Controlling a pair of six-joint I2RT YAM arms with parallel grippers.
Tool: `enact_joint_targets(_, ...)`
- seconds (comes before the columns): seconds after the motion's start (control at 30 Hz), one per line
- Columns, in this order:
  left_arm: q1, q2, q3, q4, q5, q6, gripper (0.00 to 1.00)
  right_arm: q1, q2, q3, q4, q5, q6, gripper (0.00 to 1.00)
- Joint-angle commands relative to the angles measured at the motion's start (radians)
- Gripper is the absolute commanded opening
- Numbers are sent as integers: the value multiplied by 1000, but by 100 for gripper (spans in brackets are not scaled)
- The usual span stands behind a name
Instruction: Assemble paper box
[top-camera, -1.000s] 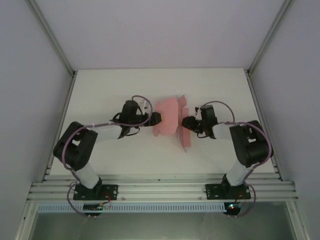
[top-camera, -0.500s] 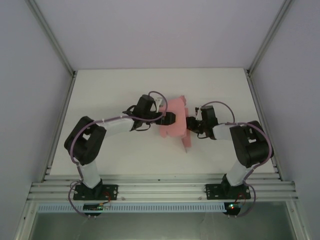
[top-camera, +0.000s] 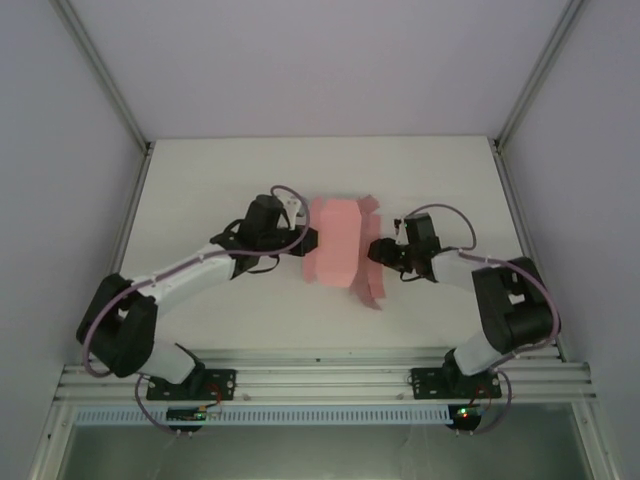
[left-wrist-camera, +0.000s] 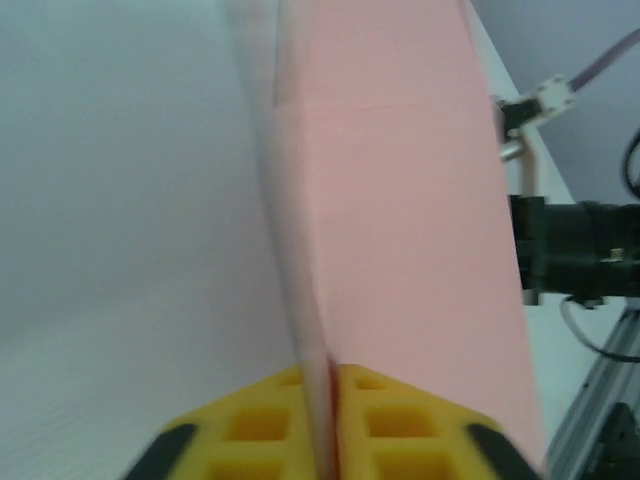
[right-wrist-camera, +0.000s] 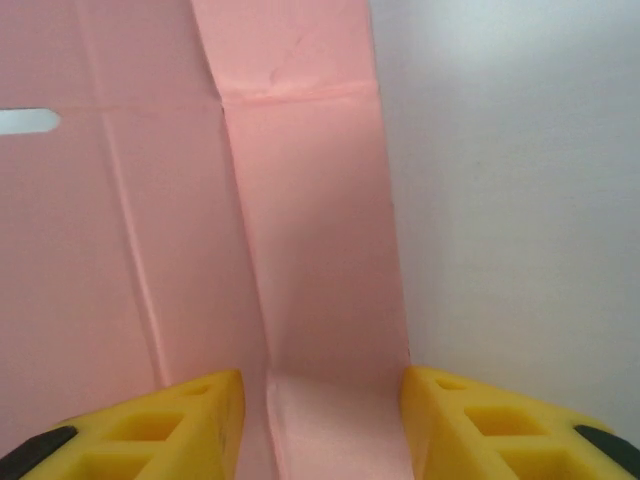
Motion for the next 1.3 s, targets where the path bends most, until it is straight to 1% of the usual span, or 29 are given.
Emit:
enact_joint_targets(0.0,22,-63,-42,-76,-34,57,0,-8,-84,17,-173,61,-60,51)
enact_joint_targets(0.07,24,-116,-68,-67,-29,116,0,-20,-141,13,-201,69,-80,54)
enact_joint_targets(0.17,28,-210,-112,-22,40,221,0,-57,-232,-22,-192,40,-121,60)
enact_joint_targets(0.2,27,-247,-125,-4,68,253,0,-79,-266,-46,-174,8,-129,63)
enact_joint_targets(0.27,28,-315,-141,24,117,305,0,-130,-318,-86,-133,-75,-138,65)
enact_joint_targets(0.3,28,-354,-143,28,134,327,0,-165,-349,-107,-115,-131,-140,67)
enact_joint_targets(0.4,30,-451,-149,45,165,365,0,-248,-426,-154,-64,-266,-143,71)
enact_joint_targets(0.5,28,-521,-152,68,173,365,0,-292,-493,-198,7,-379,-142,73)
enact_joint_targets(0.6,28,-552,-124,45,164,349,0,-300,-548,-241,109,-437,-126,75)
enact_joint_targets(0.67,29,-559,-113,51,187,337,0,-301,-566,-267,206,-465,-106,75)
enact_joint_targets(0.73,28,-560,-99,52,219,329,0,-301,-571,-282,302,-510,-81,75)
enact_joint_targets(0.8,28,-556,-85,55,242,315,0,-302,-564,-285,382,-527,-66,75)
enact_joint_targets(0.9,28,-556,-74,82,287,299,0,-302,-540,-277,442,-541,-70,75)
enact_joint_targets(1.03,29,-554,-62,106,307,276,0,-305,-478,-262,515,-585,-58,73)
enact_joint_targets(1.17,29,-548,-54,129,326,253,0,-302,-382,-264,703,-674,32,68)
enact_joint_targets(1.27,28,-549,-54,134,323,251,0,-297,-301,-272,888,-725,129,56)
